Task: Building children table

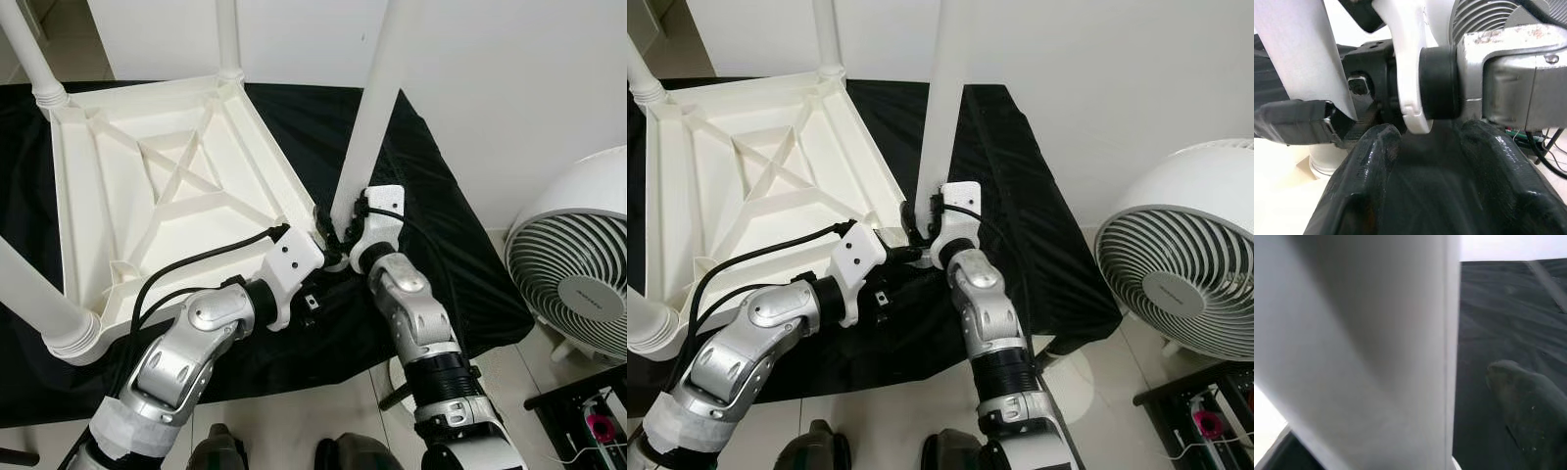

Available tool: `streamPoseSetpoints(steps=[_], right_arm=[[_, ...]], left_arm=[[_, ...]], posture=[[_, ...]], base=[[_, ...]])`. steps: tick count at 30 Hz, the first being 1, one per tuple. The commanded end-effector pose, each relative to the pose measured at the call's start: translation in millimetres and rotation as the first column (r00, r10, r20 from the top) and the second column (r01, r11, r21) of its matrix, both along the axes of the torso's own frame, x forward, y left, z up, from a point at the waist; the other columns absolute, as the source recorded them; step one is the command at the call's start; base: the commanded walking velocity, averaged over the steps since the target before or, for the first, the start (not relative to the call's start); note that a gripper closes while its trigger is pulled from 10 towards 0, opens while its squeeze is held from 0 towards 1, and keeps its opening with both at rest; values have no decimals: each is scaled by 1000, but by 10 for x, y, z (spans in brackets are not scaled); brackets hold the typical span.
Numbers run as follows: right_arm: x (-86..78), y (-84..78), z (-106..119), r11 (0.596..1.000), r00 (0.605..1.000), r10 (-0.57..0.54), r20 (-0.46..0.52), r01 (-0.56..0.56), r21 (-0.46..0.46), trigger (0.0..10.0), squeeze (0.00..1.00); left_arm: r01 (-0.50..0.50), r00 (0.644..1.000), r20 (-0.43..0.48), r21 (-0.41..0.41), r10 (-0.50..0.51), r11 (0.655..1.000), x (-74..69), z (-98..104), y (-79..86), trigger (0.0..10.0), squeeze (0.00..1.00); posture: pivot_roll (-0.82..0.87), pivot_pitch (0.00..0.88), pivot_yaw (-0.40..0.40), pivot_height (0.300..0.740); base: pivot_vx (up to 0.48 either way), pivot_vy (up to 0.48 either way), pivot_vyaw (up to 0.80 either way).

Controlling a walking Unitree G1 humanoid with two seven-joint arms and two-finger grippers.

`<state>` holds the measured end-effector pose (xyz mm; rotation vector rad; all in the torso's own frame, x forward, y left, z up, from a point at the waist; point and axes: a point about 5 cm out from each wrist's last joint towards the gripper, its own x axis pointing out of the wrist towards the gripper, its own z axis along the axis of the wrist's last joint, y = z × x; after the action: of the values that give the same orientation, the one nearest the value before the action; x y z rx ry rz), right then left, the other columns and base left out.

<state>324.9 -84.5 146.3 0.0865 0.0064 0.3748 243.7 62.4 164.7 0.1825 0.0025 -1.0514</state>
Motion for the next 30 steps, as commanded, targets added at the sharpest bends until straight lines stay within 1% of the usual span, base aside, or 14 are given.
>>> streamPoseSetpoints(steps=[1,2,4,5,6,9,11,18,20,23,24,27,28,30], right_arm=[[-1,-77,83,985,985,166,37,-163,-59,10000,0],[-5,-136,90,969,972,231,47,-225,-105,10000,0],[-5,-136,90,969,972,231,47,-225,-105,10000,0],[-9,-173,92,956,962,269,51,-260,-135,10000,0],[-9,-173,92,956,962,269,51,-260,-135,10000,0],[14,-315,78,916,926,376,39,-365,-167,10000,0],[48,-371,59,900,909,415,21,-408,-153,10000,0],[171,-365,6,846,864,503,1,-493,-202,10000,0],[192,-362,-23,828,846,533,-20,-526,-192,10000,0],[198,-365,-40,820,837,546,-27,-541,-188,10000,0],[203,-371,-60,819,835,549,-31,-545,-178,902,0],[203,-371,-60,819,835,549,-31,-545,-178,902,0],[204,-380,-79,821,835,550,-35,-547,-165,0,0],[211,-414,-95,823,834,551,-29,-549,-149,0,0]], left_arm=[[-8,1000,-11,5,8,1000,-9,-20,2,10000,0],[-8,1000,-12,7,8,1000,-14,-24,7,10000,0],[-8,1000,-12,7,8,1000,-14,-24,7,10000,0],[-8,1000,-12,9,8,1000,-17,-27,10,10000,0],[-8,1000,-12,9,8,1000,-17,-27,10,10000,0],[-7,1000,-18,26,8,1000,-25,-49,67,10000,0],[-8,1000,-19,38,8,999,-23,-63,96,10000,0],[-5,1000,-20,50,6,999,-24,-68,115,10000,0],[-15,1000,-21,54,16,998,-34,-74,138,10000,0],[-19,1000,-22,55,20,998,-40,-75,147,10000,0],[-25,999,-22,55,26,998,-45,-77,155,10000,0],[-25,999,-22,55,26,998,-45,-77,155,10000,0],[-29,999,-21,54,30,998,-46,-76,158,10000,0],[-32,999,-18,51,33,998,-41,-69,154,10000,0]], posture=[[3,32,-62,740],[3,32,-61,740],[3,32,-61,740],[3,32,-61,740],[3,32,-61,740],[1,34,-54,740],[-1,34,-50,740],[20,29,-49,740],[38,24,-56,740],[41,23,-58,740],[46,21,-61,740],[46,21,-61,740],[47,19,-61,740],[44,15,-59,740]], base=[[0,0,0],[0,0,0],[0,0,0],[0,0,0],[0,0,0],[0,0,0],[0,0,0],[0,0,0],[0,0,0],[0,0,0],[0,0,0],[0,0,0],[0,0,0],[0,0,0]])
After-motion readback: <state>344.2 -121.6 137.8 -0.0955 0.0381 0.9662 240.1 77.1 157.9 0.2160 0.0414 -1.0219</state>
